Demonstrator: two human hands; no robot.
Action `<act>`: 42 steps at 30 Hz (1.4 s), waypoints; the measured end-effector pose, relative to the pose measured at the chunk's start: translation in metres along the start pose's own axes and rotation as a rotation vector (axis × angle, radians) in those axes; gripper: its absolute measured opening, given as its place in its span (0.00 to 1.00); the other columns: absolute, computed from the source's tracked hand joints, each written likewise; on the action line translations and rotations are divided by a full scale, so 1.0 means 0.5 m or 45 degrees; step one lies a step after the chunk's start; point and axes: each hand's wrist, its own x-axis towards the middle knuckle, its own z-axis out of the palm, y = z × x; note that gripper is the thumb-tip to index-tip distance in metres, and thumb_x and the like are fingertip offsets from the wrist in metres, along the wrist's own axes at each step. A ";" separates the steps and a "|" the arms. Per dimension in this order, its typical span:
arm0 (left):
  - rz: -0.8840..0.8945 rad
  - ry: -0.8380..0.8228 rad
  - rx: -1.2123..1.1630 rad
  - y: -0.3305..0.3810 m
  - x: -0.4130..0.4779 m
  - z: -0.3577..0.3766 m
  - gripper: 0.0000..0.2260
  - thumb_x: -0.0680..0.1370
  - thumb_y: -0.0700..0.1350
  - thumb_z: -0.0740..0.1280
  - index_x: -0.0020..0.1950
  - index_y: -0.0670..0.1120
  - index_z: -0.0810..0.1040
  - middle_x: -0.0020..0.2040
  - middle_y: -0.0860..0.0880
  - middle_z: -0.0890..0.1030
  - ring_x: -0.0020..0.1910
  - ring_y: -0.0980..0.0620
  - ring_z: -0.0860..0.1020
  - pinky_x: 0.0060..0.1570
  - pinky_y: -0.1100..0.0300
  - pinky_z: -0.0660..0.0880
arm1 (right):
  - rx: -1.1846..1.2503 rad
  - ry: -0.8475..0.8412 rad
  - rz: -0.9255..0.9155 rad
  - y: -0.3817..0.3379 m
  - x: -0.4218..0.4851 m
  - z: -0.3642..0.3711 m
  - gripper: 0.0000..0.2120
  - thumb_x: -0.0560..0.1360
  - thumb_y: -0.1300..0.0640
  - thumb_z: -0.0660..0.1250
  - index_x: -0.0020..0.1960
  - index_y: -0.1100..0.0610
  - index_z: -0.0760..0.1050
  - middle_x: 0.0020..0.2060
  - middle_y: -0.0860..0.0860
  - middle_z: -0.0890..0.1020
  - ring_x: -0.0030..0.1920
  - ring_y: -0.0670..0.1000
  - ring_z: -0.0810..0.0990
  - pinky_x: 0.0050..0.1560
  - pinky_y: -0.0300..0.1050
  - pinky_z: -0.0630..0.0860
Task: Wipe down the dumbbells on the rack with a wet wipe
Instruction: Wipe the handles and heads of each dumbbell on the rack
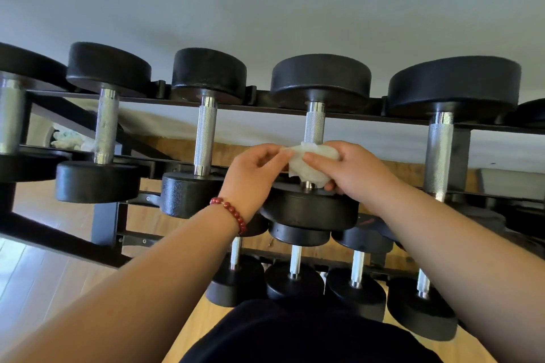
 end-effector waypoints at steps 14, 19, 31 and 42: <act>0.083 -0.157 0.028 0.006 0.078 0.005 0.06 0.77 0.49 0.70 0.53 0.55 0.79 0.49 0.59 0.79 0.50 0.58 0.78 0.43 0.72 0.76 | 0.215 0.394 0.044 -0.015 -0.002 0.044 0.01 0.76 0.56 0.70 0.47 0.51 0.79 0.44 0.49 0.84 0.45 0.47 0.82 0.47 0.40 0.77; -0.046 -0.115 -0.088 -0.007 0.106 0.021 0.04 0.76 0.47 0.71 0.45 0.55 0.77 0.46 0.56 0.80 0.46 0.55 0.79 0.42 0.65 0.76 | 0.135 0.760 0.003 0.011 -0.018 0.068 0.05 0.78 0.57 0.66 0.53 0.51 0.78 0.45 0.43 0.80 0.46 0.38 0.77 0.43 0.25 0.70; 0.071 -0.201 0.170 -0.002 0.108 0.034 0.06 0.79 0.51 0.68 0.50 0.50 0.79 0.41 0.55 0.79 0.41 0.58 0.76 0.38 0.68 0.71 | 0.022 0.947 -0.040 0.027 -0.051 0.116 0.06 0.77 0.60 0.65 0.50 0.52 0.79 0.44 0.46 0.81 0.46 0.43 0.79 0.48 0.36 0.74; 0.166 -0.052 0.042 -0.012 0.119 0.015 0.04 0.78 0.48 0.69 0.51 0.52 0.76 0.50 0.54 0.77 0.49 0.57 0.75 0.40 0.74 0.70 | 0.004 0.959 -0.023 0.033 -0.055 0.119 0.04 0.77 0.58 0.65 0.48 0.51 0.78 0.41 0.44 0.80 0.45 0.45 0.78 0.47 0.41 0.74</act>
